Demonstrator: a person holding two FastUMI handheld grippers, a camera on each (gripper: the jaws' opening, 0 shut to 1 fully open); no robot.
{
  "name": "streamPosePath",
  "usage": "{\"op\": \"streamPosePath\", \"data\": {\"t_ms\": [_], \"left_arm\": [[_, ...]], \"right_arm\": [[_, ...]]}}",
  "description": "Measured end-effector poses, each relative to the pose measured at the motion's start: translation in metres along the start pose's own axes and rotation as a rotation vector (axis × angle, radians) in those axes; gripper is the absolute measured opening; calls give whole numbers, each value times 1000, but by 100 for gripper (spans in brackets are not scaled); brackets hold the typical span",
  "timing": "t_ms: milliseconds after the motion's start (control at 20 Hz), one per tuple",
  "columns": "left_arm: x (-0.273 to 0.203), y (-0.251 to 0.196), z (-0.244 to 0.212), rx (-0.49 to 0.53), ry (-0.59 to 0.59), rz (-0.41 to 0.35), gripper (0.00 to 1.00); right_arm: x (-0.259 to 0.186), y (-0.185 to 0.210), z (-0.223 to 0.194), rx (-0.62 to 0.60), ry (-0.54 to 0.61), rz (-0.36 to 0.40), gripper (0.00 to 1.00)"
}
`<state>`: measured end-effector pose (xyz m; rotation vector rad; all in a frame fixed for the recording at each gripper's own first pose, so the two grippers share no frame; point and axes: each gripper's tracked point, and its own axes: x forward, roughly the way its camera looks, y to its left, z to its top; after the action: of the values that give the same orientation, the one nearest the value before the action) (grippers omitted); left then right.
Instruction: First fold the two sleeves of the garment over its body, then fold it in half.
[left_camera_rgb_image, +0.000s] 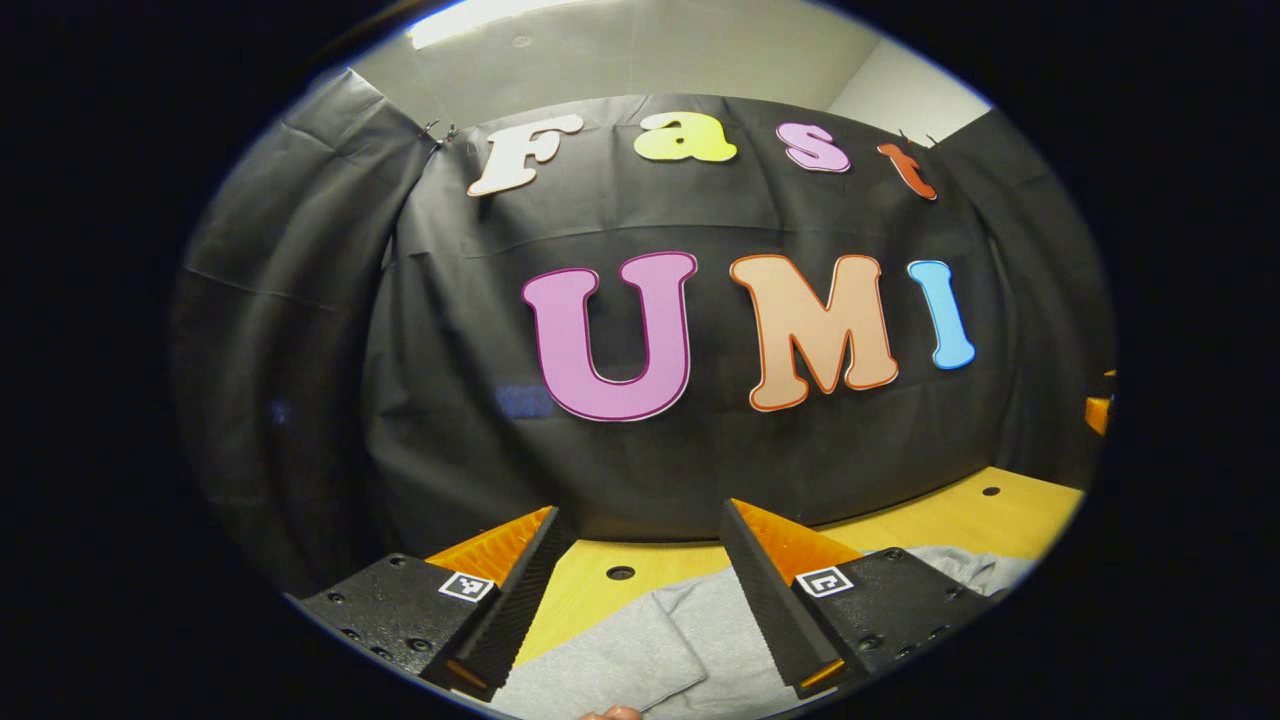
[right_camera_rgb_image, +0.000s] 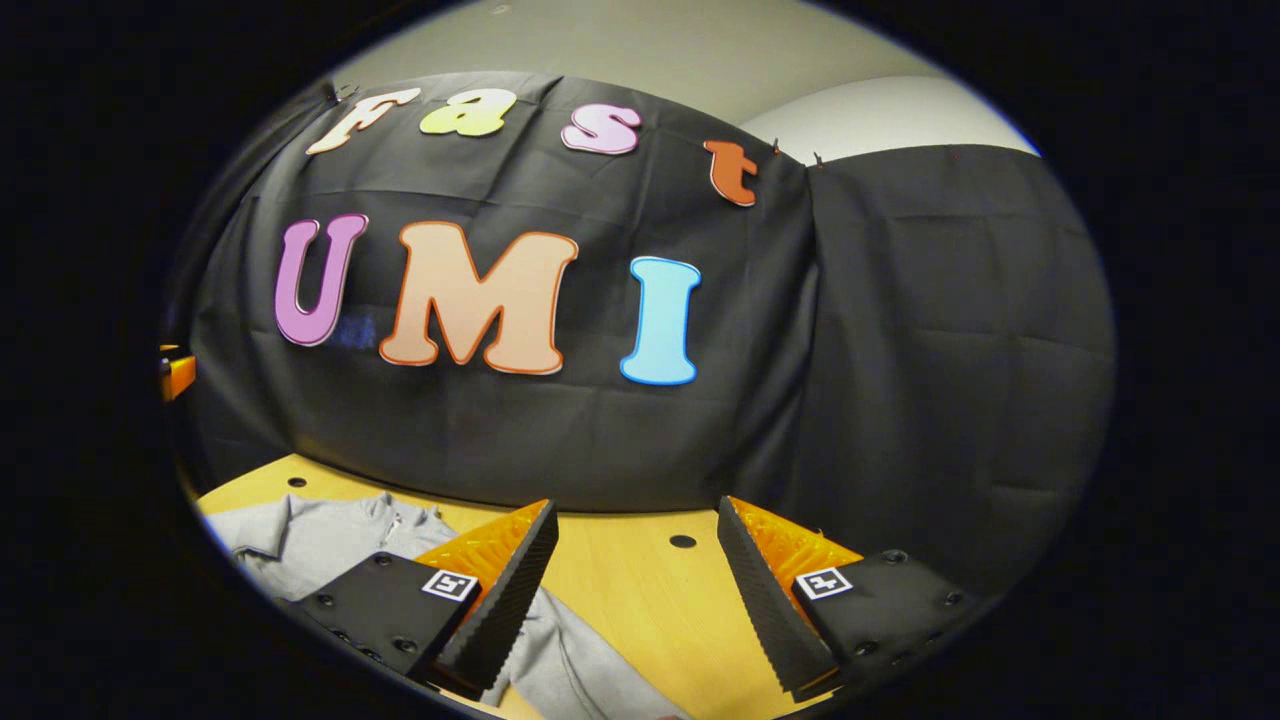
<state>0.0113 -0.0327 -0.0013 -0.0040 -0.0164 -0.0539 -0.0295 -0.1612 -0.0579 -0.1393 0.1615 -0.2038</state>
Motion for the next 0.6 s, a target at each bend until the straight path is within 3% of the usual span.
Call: {"op": "streamPosePath", "data": {"t_ms": [600], "left_arm": [[7, -45, -3, 18, 3, -84, 93]], "right_arm": [[-42, -63, -132, -33, 271, -75, 99]]}}
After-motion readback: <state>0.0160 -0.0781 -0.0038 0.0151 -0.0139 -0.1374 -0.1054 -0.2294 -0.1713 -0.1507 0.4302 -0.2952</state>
